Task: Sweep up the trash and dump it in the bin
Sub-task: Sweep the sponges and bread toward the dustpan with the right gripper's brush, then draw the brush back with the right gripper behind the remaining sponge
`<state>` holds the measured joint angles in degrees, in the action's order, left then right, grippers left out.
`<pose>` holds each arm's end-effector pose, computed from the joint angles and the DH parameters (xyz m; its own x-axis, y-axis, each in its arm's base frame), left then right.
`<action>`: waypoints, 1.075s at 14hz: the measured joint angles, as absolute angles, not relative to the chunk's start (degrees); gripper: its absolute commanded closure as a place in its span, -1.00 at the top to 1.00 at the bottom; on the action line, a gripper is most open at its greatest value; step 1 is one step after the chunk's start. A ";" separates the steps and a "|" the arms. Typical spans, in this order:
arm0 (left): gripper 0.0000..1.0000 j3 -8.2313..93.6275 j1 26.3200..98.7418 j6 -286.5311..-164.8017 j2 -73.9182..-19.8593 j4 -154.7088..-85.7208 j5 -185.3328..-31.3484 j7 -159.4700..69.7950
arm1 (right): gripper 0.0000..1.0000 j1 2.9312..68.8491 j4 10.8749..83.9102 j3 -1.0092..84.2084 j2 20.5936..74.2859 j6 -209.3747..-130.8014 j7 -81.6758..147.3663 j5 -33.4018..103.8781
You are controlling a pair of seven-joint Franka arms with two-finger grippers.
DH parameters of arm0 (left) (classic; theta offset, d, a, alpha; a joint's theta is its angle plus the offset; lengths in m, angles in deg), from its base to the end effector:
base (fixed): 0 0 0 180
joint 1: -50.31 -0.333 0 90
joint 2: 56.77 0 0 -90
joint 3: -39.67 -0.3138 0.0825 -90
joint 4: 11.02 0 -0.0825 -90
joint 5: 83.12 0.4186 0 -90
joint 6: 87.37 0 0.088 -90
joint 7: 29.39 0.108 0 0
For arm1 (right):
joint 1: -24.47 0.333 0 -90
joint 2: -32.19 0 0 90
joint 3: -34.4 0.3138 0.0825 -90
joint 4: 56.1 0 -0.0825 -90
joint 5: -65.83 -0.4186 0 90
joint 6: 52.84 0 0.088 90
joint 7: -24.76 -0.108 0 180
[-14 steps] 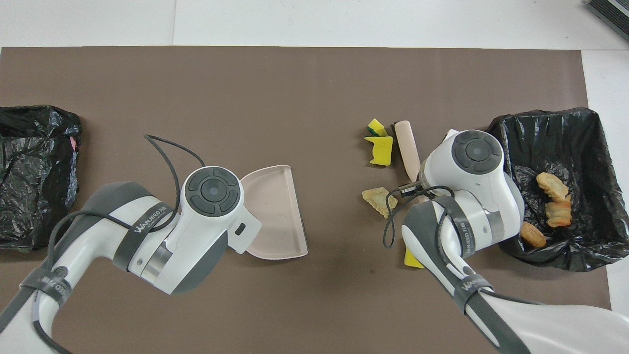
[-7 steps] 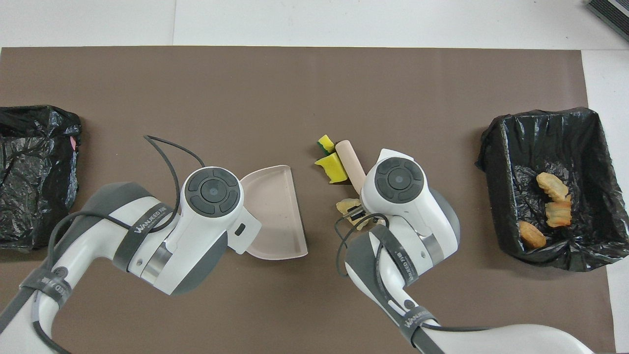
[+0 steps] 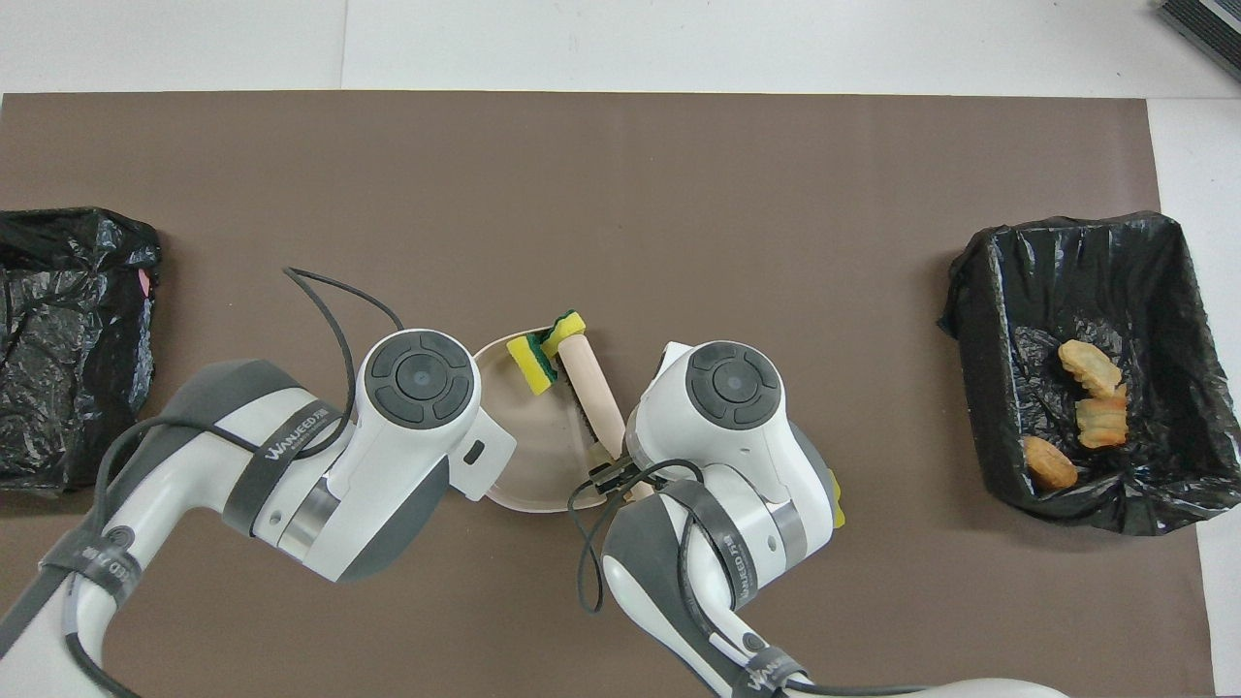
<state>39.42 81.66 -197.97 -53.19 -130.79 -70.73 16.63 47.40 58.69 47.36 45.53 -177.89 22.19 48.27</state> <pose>0.4871 -0.2763 0.3564 0.1145 -0.9510 -0.2872 -0.9906 -0.1311 0.0391 0.4942 0.3682 0.3187 0.9147 0.3938 -0.0908 0.3553 -0.8907 -0.2836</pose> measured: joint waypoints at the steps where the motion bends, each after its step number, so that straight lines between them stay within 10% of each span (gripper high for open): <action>1: -1.00 39.43 81.66 -197.98 -53.19 -130.82 -70.73 16.62 | -1.00 47.94 57.69 47.37 45.55 -178.18 19.55 45.95; 15: -1.00 39.45 81.66 -198.03 -53.21 -130.91 -70.73 16.52 | -1.00 39.73 57.41 46.47 34.93 -157.04 3.39 55.33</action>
<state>39.45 81.66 -198.03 -53.21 -130.91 -70.73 16.52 39.73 57.41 46.47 34.93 -157.04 3.39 55.33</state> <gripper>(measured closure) 0.683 0.744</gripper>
